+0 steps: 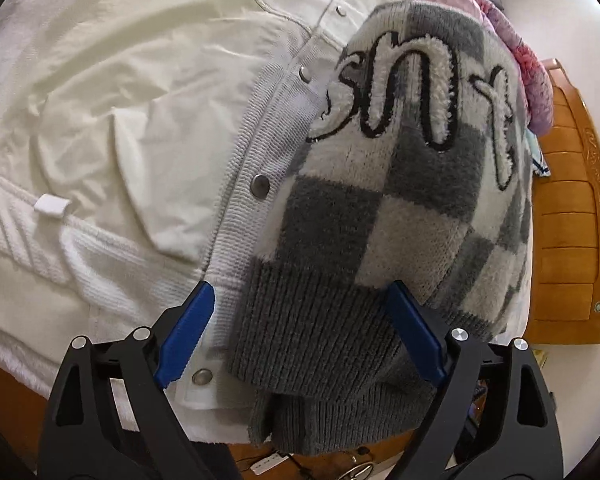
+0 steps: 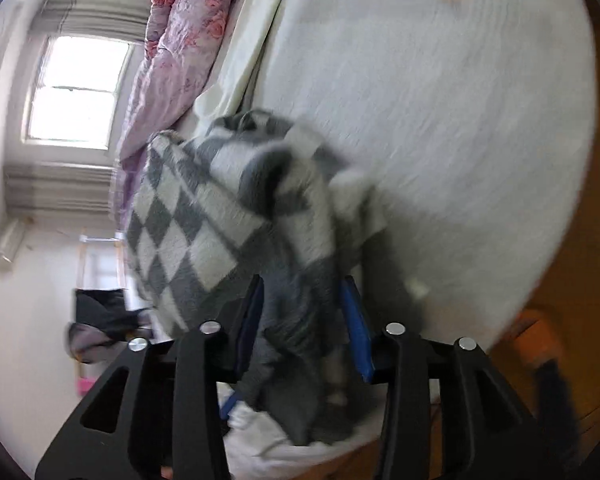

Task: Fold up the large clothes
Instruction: 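Lift the folded checkered cardigan with the left tool while the right tool holds its ribbed edge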

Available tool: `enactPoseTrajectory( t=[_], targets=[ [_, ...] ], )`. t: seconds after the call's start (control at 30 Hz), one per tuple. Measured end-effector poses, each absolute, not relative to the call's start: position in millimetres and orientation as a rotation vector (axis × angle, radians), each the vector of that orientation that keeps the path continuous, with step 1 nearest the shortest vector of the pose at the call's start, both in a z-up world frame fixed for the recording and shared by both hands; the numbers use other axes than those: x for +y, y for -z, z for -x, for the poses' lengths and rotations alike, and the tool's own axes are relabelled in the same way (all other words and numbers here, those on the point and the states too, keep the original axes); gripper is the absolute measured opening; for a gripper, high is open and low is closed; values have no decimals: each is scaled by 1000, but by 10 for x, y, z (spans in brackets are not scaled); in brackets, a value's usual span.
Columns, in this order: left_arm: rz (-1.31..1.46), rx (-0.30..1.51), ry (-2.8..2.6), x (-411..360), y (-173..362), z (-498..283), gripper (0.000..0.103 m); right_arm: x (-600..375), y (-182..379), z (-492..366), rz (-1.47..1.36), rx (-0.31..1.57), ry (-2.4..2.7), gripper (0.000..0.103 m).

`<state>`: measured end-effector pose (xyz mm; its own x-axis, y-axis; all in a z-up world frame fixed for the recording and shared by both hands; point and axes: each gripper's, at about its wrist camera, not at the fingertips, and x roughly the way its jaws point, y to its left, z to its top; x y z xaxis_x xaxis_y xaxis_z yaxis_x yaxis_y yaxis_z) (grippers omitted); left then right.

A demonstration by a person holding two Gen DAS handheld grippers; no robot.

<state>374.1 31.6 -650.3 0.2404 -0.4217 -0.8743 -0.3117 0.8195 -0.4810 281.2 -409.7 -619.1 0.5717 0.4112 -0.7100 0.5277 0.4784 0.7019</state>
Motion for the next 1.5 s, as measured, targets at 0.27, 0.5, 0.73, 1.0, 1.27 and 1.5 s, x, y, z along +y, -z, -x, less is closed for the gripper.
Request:
enactPoseTrajectory(
  t=[0.27, 0.5, 0.73, 1.0, 1.27, 1.5],
  targets=[
    [643, 1278, 134, 303, 6331, -3768, 88, -4371, 6568, -3022, -1231, 1042, -28, 71],
    [686, 1129, 90, 546, 6061, -3976, 88, -4262, 5983, -3418, -918, 1038, 18, 77],
    [470, 1254, 92, -26, 6217, -4591, 88, -4118, 5972, -3870, -711, 1128, -4, 84],
    [345, 1328, 98, -299, 6310, -4779, 87, -4353, 6538, -3805, -956, 1212, -95, 89],
    [317, 1336, 110, -364, 6332, -4833, 87, -4466, 6930, -3858, -1093, 1251, -244, 95],
    [418, 1305, 140, -151, 6262, -4638, 87, -4393, 6940, -3879, -1084, 1331, -289, 96]
  ],
)
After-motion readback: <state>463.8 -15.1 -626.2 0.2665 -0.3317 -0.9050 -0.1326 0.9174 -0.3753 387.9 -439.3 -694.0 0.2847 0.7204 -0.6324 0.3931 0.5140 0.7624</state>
